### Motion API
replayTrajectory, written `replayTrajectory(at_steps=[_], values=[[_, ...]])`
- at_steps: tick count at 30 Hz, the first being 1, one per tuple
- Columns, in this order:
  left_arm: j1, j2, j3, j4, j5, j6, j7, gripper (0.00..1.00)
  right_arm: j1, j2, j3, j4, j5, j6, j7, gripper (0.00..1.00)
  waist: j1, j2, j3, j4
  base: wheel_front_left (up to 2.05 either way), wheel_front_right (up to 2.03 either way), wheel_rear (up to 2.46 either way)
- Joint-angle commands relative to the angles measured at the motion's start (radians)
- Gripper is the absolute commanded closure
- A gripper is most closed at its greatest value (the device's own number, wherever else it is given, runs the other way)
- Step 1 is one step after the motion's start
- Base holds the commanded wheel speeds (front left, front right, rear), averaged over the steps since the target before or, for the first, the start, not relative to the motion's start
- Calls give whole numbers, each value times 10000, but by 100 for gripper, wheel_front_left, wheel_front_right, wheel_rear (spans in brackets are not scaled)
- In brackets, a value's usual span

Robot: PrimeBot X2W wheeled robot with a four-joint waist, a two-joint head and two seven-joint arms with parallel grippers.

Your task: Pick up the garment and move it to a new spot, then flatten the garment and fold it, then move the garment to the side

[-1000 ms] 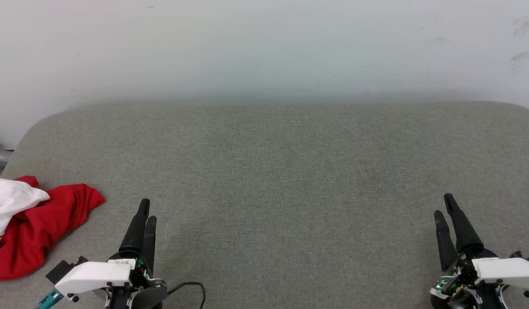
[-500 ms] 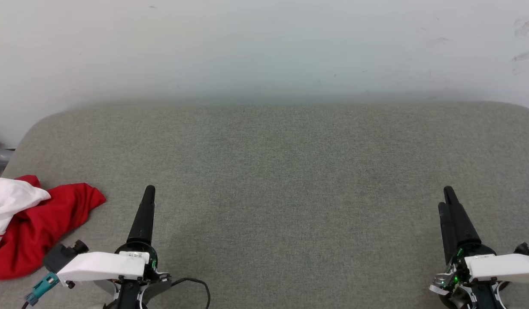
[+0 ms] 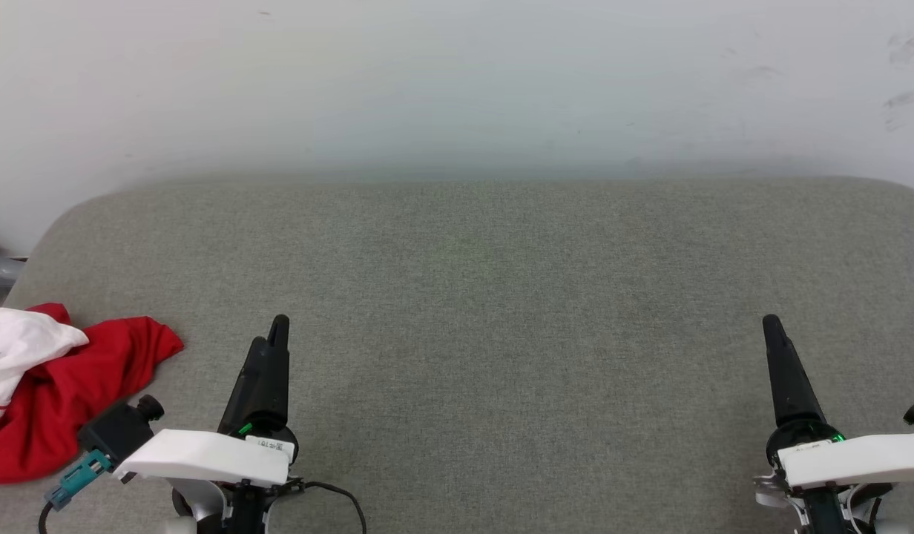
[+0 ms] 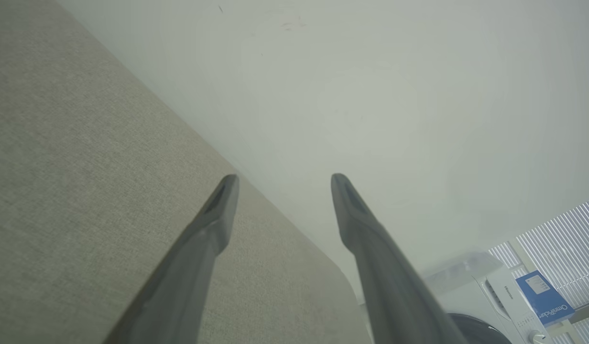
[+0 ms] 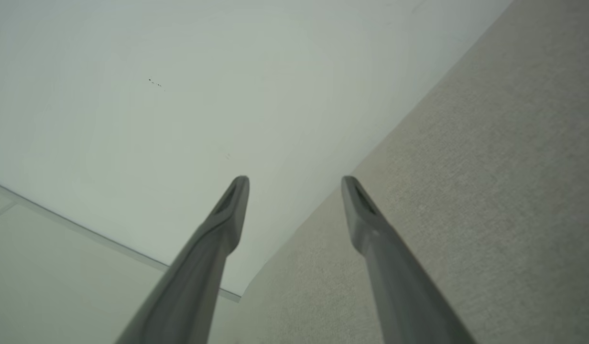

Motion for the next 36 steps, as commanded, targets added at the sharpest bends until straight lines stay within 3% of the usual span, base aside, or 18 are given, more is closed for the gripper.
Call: replayTrajectory(at_steps=[1,20,36], values=[[-39,17,-65,-228,574,-1,-116,0,-48,-1,10,-263,-587,1,-112,0,0,0,-6,5,0,0,0],[154,236,-331,-355,4294,217,-686,0,276,14,74,-1071,-4755,0,-240,0,0,0,-33,24,0,0,0],[211,592,-776,-405,6296,749,-1121,0,498,22,106,-1511,-6851,0,-226,0,0,0,-30,67,0,0,0]])
